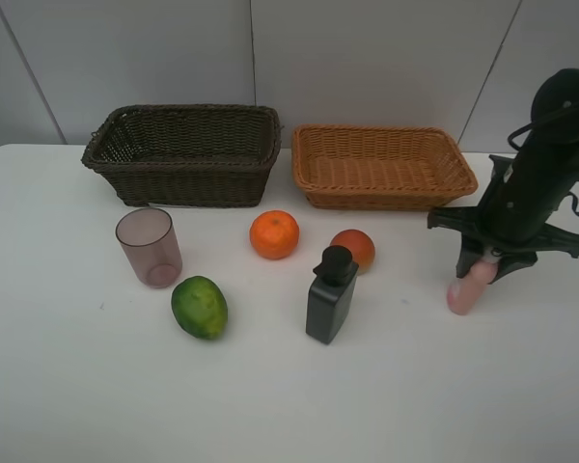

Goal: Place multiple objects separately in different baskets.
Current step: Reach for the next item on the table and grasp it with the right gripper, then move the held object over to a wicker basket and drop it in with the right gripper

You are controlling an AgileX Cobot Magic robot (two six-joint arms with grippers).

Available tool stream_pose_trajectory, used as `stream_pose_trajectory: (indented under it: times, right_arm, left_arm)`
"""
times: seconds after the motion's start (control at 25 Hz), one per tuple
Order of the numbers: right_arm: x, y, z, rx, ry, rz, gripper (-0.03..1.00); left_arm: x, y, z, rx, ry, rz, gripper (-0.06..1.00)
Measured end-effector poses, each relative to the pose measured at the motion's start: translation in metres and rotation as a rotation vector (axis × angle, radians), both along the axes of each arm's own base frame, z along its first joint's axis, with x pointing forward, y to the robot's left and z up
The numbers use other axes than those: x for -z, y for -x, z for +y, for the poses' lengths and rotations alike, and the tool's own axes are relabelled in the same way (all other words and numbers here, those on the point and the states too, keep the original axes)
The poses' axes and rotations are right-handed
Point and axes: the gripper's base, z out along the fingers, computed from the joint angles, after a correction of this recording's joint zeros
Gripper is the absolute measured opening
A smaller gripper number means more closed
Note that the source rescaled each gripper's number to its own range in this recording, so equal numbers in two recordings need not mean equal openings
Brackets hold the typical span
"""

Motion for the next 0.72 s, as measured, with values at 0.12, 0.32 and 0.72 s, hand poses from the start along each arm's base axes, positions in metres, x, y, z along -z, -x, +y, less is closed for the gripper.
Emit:
stream_pose_trajectory:
  times: [0.12, 0.32, 0.72]
  right_arm:
    - [0.000, 0.000, 0.000, 0.001, 0.000, 0.000, 0.00]
    - [0.000, 0.000, 0.000, 0.001, 0.000, 0.000, 0.00]
    - [-0.030, -0.015, 0.014, -0.100, 0.037, 0.013, 0.00]
  left_arm:
    - [0.000, 0.000, 0.000, 0.000, 0.000, 0.000, 1.00]
    - [0.000, 0.000, 0.000, 0.000, 0.000, 0.000, 1.00]
    - [0.000, 0.000, 0.000, 0.000, 0.000, 0.000, 1.00]
